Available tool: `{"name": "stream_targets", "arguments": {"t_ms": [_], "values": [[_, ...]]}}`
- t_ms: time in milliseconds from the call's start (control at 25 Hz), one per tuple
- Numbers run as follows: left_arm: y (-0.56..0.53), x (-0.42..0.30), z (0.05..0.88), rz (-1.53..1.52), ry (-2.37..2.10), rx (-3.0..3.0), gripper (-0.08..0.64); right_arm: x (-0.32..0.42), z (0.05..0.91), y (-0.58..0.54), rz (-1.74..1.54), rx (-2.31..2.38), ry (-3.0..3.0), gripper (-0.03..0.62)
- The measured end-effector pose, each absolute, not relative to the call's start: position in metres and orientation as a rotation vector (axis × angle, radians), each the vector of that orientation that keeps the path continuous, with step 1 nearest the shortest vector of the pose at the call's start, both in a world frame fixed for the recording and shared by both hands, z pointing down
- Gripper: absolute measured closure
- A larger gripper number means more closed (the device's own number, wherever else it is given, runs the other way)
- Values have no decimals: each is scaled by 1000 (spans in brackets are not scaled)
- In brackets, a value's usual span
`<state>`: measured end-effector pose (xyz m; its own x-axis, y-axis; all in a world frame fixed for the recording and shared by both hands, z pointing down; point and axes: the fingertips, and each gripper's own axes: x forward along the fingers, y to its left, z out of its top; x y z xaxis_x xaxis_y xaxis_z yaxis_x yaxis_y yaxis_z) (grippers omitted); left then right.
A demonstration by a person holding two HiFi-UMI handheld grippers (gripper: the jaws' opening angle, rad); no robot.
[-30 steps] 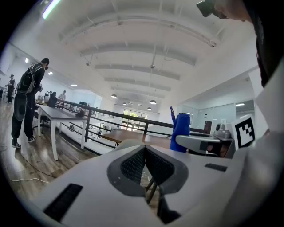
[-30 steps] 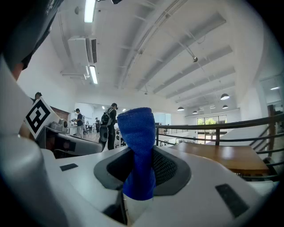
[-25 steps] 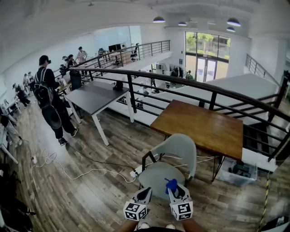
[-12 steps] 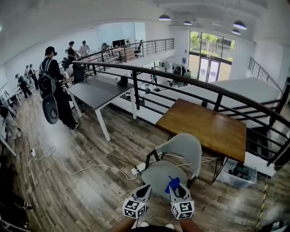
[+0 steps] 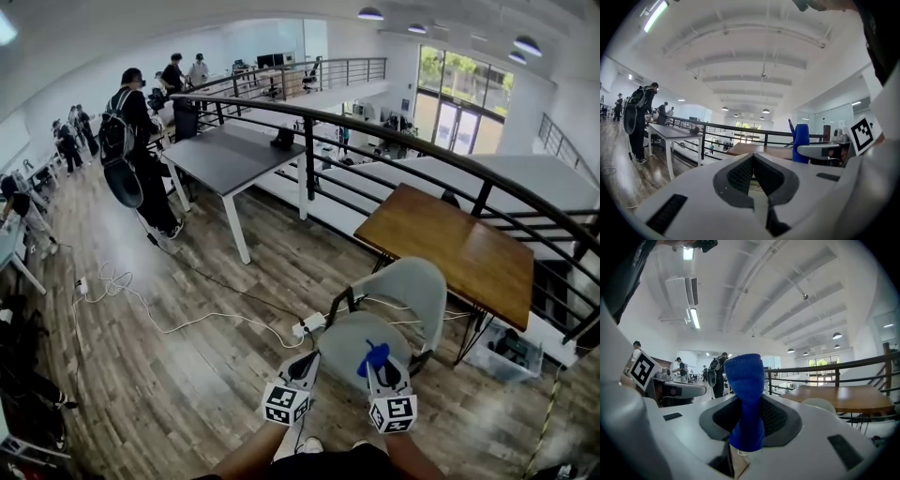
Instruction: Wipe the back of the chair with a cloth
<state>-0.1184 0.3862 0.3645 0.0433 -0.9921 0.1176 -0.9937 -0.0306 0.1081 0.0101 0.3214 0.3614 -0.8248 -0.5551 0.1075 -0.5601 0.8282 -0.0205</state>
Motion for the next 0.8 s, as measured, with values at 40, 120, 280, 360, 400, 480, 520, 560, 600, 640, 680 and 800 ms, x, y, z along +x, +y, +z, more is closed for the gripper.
{"name": "stream_targets", "arguments": {"t_ms": [40,120,280,360,400,480,520,560,600,640,680,800], "values": [[386,-123,365,15,-2076,2141,561,6,364,322,80,879,-2906,476],[385,-130,365,9,-2088,2132,561,-1,367,322,84,860,-2901,476],[380,-135,368,-5,-2099,2109,561,-12,371,315,93,818,-2906,476],[377,-138,371,-2,-2096,2096,561,-18,373,310,104,808,-2906,476],[375,-140,372,1,-2095,2091,561,-21,373,307,110,804,-2909,476],[369,-144,372,11,-2098,2081,561,-28,372,298,119,793,-2919,476],[364,-144,371,19,-2100,2075,561,-30,371,292,126,790,-2924,476],[359,-144,370,27,-2102,2070,561,-31,371,285,135,788,-2929,476],[352,-143,370,34,-2106,2064,561,-31,372,276,144,786,-2933,476],[345,-143,370,40,-2111,2058,561,-31,373,268,153,783,-2937,476],[338,-143,370,44,-2120,2051,561,-32,375,260,161,778,-2943,476],[315,-149,370,54,-2151,2025,561,-39,379,239,164,744,-2964,476]]}}
